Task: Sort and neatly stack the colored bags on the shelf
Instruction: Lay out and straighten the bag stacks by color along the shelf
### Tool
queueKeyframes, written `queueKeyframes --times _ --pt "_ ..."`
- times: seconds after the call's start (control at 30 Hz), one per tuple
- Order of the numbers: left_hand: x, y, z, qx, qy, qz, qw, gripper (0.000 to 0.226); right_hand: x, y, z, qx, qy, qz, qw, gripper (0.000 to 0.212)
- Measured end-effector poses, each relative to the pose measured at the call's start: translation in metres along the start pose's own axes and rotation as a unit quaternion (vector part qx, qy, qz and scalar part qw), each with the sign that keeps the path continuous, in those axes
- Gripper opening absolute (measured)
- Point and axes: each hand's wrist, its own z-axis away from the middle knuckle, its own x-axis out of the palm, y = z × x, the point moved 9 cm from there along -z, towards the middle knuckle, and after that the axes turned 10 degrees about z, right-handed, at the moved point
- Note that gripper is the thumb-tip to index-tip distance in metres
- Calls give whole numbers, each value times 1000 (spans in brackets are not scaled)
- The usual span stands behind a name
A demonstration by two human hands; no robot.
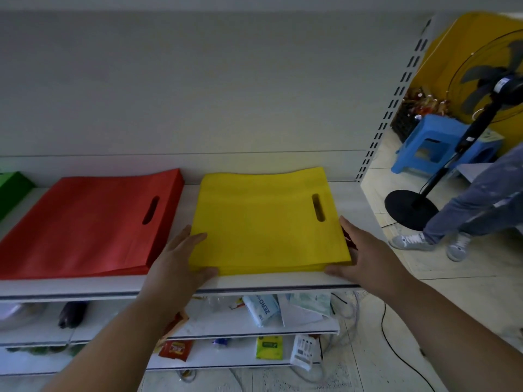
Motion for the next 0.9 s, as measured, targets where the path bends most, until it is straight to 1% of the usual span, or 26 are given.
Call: queueKeyframes --times 0.07,0.13,0.27,0.43,0.53,0.67,0.8,0.9 --pt "0 -2 1 -2 -17 -9 1000 83 2 -2 1 -12 -6 19 1000 122" --pt "1 -1 1 3 -30 -18 999 84 1 -1 1 -21 4 42 999 119" --pt "-2 3 2 11 -12 -34 999 74 0 2 1 -16 14 46 999 115" --pt "-4 -1 3 0 -26 -18 1000 78 -1 3 2 -9 9 12 1000 110" --pt "-6 -1 2 7 -14 -23 1000 71 2 1 4 -15 10 20 1000 112" --pt "-1 -7 8 -4 -24 -19 1000 73 3 2 7 -15 21 42 999 109" --pt "-7 -3 8 9 5 -18 1000 68 0 1 7 -15 37 46 998 106" --pt "-7 1 10 9 7 -19 1000 69 -1 -6 8 -30 33 83 996 111"
